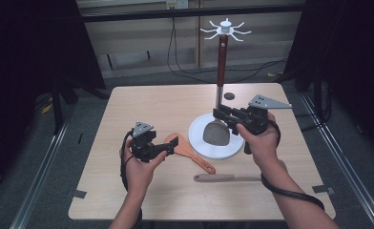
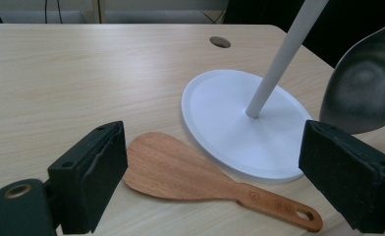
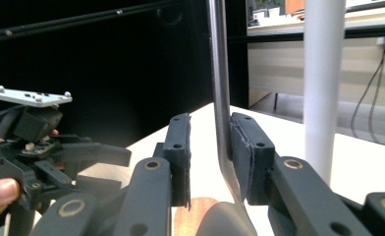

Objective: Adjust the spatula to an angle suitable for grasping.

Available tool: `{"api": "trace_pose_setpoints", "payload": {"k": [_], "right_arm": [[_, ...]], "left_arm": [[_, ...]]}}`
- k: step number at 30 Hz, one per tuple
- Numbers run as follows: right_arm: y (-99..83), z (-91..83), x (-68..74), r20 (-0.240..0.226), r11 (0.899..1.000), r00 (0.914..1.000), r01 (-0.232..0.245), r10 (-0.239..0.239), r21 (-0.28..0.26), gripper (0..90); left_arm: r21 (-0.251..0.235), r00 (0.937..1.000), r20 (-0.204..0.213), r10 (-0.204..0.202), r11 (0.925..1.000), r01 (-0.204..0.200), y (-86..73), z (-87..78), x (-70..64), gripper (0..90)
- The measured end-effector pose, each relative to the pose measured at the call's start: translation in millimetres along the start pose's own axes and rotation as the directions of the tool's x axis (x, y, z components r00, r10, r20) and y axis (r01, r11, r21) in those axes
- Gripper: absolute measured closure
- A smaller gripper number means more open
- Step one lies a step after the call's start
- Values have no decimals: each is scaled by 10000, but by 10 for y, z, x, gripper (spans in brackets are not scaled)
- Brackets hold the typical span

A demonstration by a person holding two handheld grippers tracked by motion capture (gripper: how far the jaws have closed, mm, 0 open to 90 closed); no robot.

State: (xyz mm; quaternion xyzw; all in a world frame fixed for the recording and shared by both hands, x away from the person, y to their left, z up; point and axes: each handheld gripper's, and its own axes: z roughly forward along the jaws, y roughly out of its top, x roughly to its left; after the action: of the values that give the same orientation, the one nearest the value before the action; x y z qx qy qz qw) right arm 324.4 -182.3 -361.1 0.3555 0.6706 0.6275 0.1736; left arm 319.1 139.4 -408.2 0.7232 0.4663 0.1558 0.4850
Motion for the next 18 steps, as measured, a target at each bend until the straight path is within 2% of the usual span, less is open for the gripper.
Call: {"api": "trace_pose_setpoints", "payload": {"k": [4,6,12,14,16,18], "right_arm": [[-36,-73,-2,85,9990,9999,-59,63,-447,654],[-38,-86,-3,88,9986,10000,9,-4,-531,650],[-5,-166,-28,204,9953,9998,79,-59,-964,564],[13,-182,-29,303,9945,9995,120,-89,-1044,552],[40,-192,-29,343,9932,9993,159,-120,-1153,558],[71,-206,-25,482,9911,9986,265,-203,-1301,600]], "left_arm": [[65,10000,4,1,10000,-1,0,-6,14,111],[64,10000,-11,7,10000,-7,1,-6,13,111],[82,10000,33,8,10000,-8,4,-6,14,111],[91,10000,48,-66,9999,65,1,-2,11,111],[149,10000,57,35,9999,-36,2,-3,11,111],[156,9999,95,37,9999,-38,0,0,8,112]]}}
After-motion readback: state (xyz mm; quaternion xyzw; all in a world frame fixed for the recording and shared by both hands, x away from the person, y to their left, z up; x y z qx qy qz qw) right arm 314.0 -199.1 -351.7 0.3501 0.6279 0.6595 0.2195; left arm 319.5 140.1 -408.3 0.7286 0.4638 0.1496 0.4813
